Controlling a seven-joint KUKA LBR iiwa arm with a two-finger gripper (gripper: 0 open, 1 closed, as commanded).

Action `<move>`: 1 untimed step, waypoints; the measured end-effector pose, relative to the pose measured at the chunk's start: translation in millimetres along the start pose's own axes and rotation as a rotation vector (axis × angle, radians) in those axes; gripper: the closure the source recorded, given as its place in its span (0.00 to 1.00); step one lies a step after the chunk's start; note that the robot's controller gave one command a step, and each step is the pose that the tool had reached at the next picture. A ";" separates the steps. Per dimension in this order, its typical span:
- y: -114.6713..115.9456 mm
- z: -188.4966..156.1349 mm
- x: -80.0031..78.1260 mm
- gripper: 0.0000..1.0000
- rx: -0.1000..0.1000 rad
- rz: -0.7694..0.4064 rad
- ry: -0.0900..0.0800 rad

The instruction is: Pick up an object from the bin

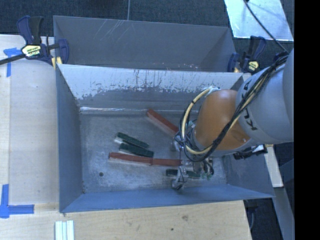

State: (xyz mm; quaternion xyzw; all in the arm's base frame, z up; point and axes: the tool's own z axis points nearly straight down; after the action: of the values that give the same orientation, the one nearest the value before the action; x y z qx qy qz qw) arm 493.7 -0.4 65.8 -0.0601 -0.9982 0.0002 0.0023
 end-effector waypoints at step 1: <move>5.2 -35.7 6.7 0.00 -0.001 0.045 -0.010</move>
Offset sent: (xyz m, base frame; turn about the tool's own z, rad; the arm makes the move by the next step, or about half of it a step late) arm -0.0068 0.0061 0.0342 0.0461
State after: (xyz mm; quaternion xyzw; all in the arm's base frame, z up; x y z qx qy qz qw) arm 487.8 5.6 101.5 -0.0827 -0.9966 -0.0002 -0.0029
